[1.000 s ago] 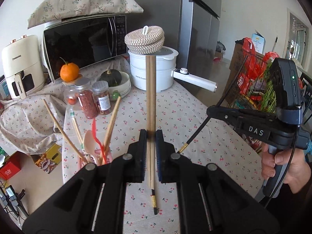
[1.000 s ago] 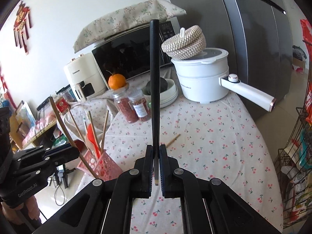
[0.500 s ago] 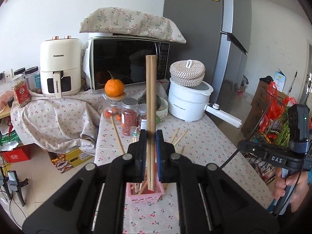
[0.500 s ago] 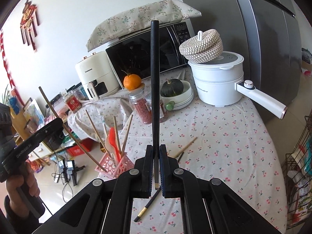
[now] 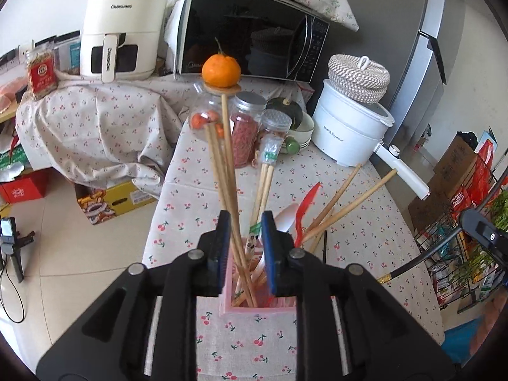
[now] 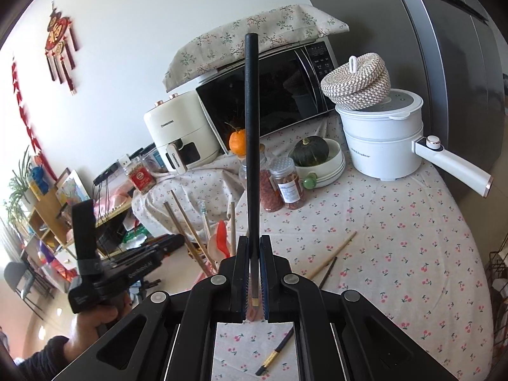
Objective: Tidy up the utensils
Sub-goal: 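Lower the black chopstick into the pink basket and open the right tool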
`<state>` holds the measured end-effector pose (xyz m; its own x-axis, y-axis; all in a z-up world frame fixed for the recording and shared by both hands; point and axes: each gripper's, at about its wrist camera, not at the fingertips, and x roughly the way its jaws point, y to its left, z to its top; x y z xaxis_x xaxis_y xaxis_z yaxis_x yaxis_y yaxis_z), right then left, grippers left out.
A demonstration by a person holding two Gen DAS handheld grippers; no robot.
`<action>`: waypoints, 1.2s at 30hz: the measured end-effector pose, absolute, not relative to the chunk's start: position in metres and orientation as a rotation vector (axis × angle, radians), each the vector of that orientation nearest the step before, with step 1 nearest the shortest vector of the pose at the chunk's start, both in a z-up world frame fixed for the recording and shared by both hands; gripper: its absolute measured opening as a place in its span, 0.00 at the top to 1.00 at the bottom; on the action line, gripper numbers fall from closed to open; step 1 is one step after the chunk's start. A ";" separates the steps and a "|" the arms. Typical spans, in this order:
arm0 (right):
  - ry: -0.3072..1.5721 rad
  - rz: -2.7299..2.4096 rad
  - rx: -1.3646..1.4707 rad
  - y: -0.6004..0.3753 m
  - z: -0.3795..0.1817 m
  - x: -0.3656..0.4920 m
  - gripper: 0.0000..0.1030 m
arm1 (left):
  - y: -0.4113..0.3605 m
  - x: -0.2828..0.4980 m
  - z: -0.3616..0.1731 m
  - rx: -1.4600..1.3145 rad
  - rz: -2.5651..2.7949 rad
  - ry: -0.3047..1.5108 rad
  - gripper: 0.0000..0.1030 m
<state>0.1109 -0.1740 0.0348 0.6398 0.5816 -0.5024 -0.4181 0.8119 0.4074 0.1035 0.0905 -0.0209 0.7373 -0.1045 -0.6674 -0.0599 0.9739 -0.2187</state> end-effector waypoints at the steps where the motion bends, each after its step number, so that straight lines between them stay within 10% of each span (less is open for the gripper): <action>1: 0.662 0.585 0.271 -0.171 0.035 0.111 0.94 | 0.091 0.103 -0.022 -0.248 -0.025 0.751 0.61; 6: 0.657 0.619 0.311 -0.158 0.036 0.112 0.94 | 0.091 0.093 -0.018 -0.247 -0.044 0.756 0.32; 12: 0.649 0.645 0.366 -0.145 0.033 0.118 0.94 | 0.097 0.084 -0.026 -0.209 -0.056 0.794 0.19; 28: 0.754 0.640 0.372 -0.105 -0.007 0.150 0.92 | 0.116 0.063 -0.058 -0.017 -0.030 0.893 0.18; 36: 0.740 0.640 0.427 -0.122 -0.008 0.155 0.51 | 0.091 0.062 -0.056 0.019 -0.107 0.898 0.18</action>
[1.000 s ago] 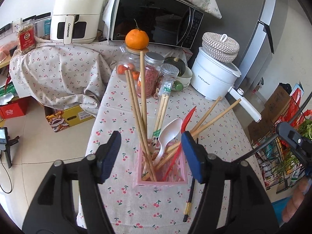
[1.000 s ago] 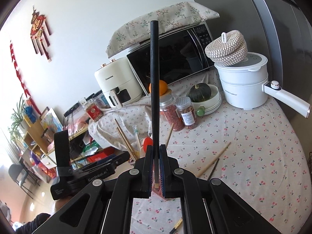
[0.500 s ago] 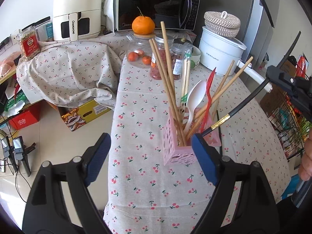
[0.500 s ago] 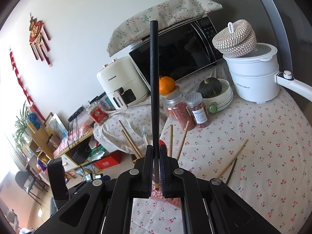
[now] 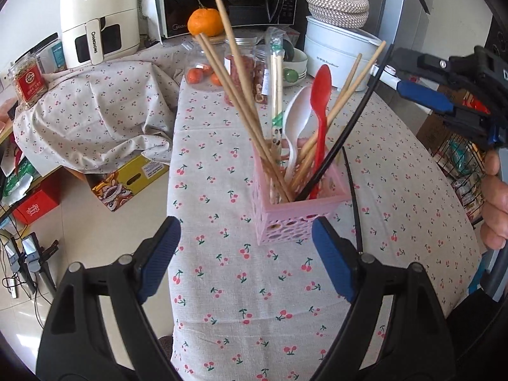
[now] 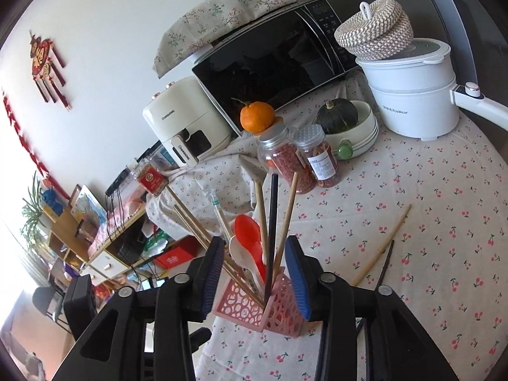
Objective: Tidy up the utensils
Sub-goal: 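Lower the black chopstick into the pink basket and open the right tool, then grasp the remaining black chopstick with the right tool and lift it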
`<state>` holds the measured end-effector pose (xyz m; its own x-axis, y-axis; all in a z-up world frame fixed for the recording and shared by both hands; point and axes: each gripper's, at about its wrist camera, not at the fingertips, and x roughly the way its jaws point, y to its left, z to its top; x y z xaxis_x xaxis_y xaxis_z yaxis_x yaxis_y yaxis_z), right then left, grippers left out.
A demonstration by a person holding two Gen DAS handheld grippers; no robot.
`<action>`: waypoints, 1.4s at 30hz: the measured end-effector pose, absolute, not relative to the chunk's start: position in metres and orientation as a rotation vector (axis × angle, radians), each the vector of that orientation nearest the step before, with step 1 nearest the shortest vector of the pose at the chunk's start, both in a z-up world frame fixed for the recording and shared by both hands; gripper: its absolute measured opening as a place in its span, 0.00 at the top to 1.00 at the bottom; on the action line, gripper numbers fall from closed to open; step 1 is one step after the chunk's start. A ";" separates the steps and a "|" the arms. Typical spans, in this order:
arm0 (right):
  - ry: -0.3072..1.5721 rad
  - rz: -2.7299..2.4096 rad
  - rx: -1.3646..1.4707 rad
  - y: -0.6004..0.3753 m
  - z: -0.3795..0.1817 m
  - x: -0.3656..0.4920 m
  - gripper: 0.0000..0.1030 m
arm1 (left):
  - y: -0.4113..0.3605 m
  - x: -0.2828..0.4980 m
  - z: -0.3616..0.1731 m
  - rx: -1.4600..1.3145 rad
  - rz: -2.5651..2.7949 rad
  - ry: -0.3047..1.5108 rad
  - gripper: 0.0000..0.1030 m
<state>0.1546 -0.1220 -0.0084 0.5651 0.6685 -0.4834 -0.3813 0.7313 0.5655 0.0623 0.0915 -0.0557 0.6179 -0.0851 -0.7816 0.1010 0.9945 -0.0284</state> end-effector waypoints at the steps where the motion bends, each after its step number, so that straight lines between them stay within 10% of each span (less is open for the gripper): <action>1: 0.722 0.642 0.437 -0.128 -0.004 0.152 0.49 | 0.088 0.062 -0.056 0.027 -0.117 0.899 0.18; 21: 0.812 0.407 0.305 -0.208 -0.026 0.138 0.16 | 0.041 0.066 -0.072 0.106 -0.198 0.967 0.01; 42: 1.153 0.318 0.062 -0.143 -0.132 0.180 0.15 | 0.048 0.068 -0.082 0.077 -0.185 1.030 0.01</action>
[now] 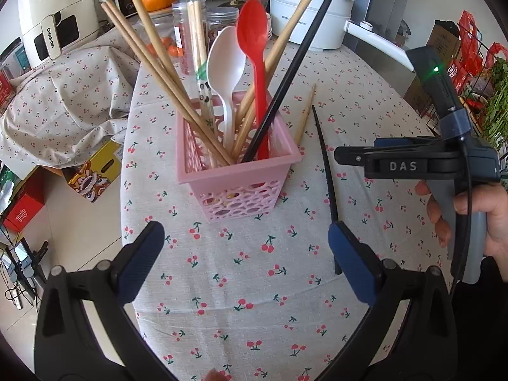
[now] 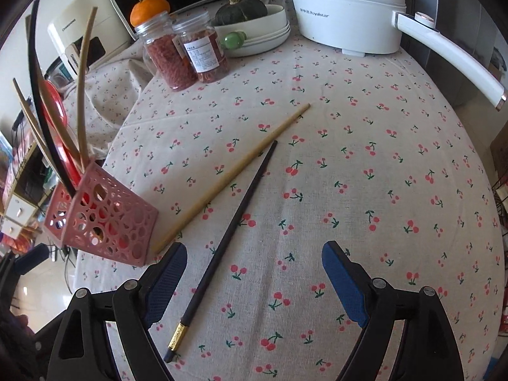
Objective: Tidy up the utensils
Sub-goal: 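Grasp the remaining black chopstick with the right tool and lift it, then grasp the bamboo chopstick with the left tool while the right tool holds the black chopstick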
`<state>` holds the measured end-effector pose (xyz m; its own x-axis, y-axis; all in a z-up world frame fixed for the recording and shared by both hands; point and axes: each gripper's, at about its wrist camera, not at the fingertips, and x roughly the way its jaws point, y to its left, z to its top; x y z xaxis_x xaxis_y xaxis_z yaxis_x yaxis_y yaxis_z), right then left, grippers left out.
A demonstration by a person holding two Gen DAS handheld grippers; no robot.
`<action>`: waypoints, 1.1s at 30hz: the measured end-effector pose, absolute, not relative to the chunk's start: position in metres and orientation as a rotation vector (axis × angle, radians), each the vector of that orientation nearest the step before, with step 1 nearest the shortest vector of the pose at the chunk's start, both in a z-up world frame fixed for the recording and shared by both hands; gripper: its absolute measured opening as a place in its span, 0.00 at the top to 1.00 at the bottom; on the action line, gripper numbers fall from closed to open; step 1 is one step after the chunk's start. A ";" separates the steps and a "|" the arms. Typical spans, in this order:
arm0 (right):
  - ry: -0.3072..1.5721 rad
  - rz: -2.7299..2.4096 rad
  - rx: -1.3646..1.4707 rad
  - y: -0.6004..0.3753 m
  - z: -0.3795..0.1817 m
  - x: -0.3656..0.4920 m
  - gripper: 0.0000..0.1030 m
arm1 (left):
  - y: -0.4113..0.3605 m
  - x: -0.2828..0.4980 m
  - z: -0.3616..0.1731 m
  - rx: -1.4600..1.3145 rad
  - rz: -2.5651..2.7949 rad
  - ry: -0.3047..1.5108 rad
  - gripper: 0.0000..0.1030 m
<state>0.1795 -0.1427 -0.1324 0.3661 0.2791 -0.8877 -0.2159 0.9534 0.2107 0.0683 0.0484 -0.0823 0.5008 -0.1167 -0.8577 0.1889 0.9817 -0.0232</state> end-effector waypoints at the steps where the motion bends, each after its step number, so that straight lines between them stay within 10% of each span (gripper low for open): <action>1: 1.163 0.311 0.050 -0.139 -0.138 0.183 0.15 | 0.049 0.069 -0.082 0.076 -0.185 1.031 0.01; 10: 1.161 0.238 -0.137 -0.114 -0.163 0.190 0.16 | 0.043 0.065 -0.077 0.101 -0.205 1.007 0.01; 18: 1.201 0.272 -0.111 -0.148 -0.152 0.185 0.86 | -0.001 0.042 -0.068 0.179 -0.346 0.980 0.01; 33: 1.280 0.094 0.084 -0.306 -0.142 0.172 0.94 | -0.136 0.115 -0.084 0.360 -0.356 1.078 0.01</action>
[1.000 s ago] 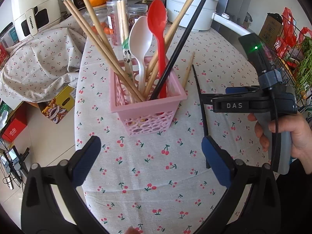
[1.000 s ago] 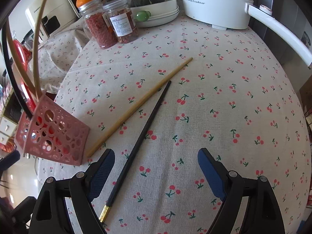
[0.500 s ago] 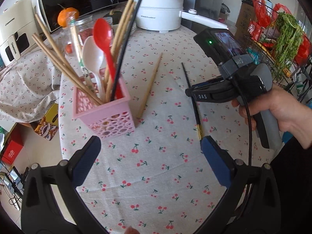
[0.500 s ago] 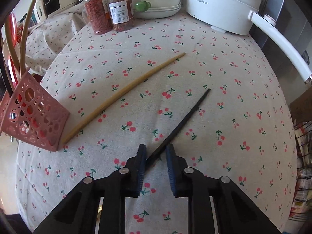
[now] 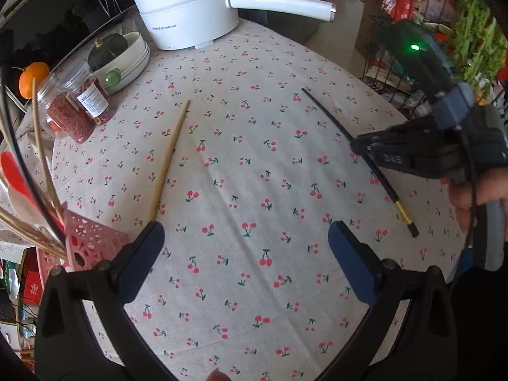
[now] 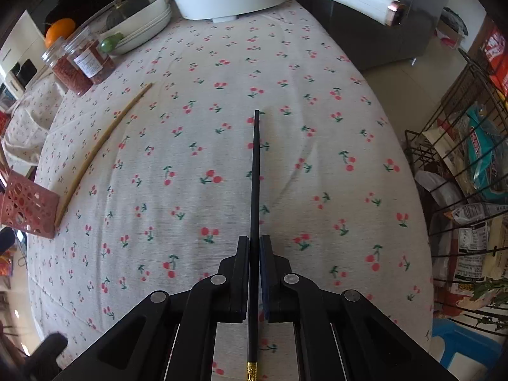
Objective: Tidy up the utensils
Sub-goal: 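Grasp the bamboo chopstick with the left tool while the right tool holds the black chopstick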
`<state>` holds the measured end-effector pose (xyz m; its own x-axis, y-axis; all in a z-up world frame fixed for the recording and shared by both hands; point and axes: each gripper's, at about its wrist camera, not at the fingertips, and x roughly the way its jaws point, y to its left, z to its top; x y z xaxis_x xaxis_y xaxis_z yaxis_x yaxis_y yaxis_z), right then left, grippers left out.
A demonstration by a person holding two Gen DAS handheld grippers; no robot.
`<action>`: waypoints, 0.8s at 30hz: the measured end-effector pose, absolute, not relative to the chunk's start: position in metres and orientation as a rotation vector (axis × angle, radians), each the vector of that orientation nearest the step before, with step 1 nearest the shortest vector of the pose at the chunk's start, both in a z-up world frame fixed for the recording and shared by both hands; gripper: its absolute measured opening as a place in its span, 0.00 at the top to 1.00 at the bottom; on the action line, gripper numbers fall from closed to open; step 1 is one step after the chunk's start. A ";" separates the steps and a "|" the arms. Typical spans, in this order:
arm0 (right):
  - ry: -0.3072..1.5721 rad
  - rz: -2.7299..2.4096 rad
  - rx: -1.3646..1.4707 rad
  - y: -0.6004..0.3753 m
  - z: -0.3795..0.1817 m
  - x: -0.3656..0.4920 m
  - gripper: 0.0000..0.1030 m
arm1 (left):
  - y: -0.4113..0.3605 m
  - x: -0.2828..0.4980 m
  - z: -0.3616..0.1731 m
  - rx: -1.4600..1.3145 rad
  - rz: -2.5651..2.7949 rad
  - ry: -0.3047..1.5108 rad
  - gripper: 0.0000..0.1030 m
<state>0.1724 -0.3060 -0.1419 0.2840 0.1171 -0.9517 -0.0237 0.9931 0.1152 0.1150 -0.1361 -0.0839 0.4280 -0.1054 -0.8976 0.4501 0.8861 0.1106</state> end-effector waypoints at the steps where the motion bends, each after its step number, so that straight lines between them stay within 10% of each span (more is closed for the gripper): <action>1: 1.277 0.090 0.099 -0.315 -0.141 0.172 0.94 | -0.140 0.126 -0.086 0.365 -0.331 1.078 0.01; 8: 1.248 0.127 0.165 -0.335 -0.129 0.178 0.94 | -0.135 0.202 -0.107 0.338 -0.145 1.107 0.03; 24: 1.256 0.217 0.166 -0.313 -0.132 0.191 0.94 | -0.097 0.260 -0.151 0.068 -0.099 1.273 0.62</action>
